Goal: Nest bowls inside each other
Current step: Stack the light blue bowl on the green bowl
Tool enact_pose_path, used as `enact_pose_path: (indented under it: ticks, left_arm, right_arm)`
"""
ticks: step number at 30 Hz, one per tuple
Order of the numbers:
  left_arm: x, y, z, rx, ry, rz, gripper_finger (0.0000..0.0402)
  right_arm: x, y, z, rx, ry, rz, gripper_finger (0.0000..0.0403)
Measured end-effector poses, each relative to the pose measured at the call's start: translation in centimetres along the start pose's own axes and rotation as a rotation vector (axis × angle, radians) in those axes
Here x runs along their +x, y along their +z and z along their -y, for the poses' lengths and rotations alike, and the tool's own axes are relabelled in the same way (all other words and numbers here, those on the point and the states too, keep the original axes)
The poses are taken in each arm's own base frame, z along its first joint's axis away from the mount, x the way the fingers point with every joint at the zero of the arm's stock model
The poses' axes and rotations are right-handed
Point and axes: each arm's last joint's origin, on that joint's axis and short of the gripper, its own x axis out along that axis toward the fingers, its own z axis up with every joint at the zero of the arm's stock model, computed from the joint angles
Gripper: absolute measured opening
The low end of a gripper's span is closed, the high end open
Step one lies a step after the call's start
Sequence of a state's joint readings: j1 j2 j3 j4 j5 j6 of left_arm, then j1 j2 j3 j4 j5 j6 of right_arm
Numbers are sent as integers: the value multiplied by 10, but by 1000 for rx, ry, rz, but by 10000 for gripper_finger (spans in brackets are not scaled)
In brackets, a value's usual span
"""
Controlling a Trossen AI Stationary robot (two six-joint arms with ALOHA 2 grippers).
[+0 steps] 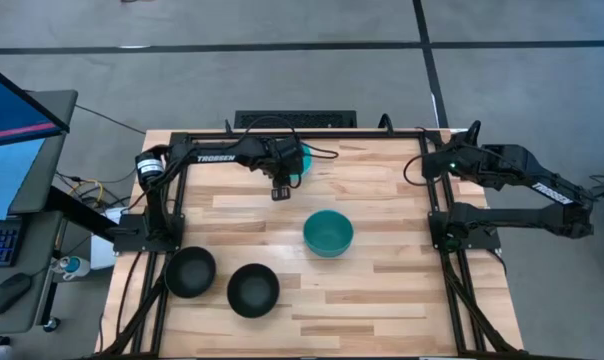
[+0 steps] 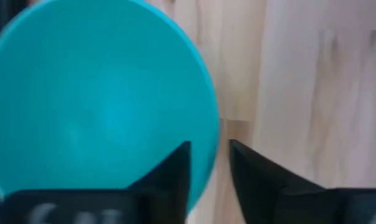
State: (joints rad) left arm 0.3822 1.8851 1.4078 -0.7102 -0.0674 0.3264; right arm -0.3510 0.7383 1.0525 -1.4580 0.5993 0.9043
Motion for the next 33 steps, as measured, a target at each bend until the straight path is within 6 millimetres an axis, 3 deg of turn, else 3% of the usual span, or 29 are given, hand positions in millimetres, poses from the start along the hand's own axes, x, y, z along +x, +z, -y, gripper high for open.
enact_pose_path:
  ticks: [4,6,13,17,26,33]
  left_arm:
    - [0,-1,-3,-4,-26,3,20]
    - [0,-2,-4,-5,-15,-2,7]
    - [21,-5,0,-3,-44,-52,33]
    - [29,-3,9,42,-3,-93,19]
    - [3,17,18,72,63,-35,3]
    - [-6,21,25,66,74,-28,3]
  right_arm:
    - [-1,-1,-2,-1,16,-3,306]
    - [-1,-1,-2,7,23,-3,306]
    - [-2,-2,-3,12,35,-9,306]
    - [-2,-3,-4,4,47,-17,306]
    - [-2,-3,-3,-5,41,-16,306]
    - [-2,-3,-3,-17,37,-16,306]
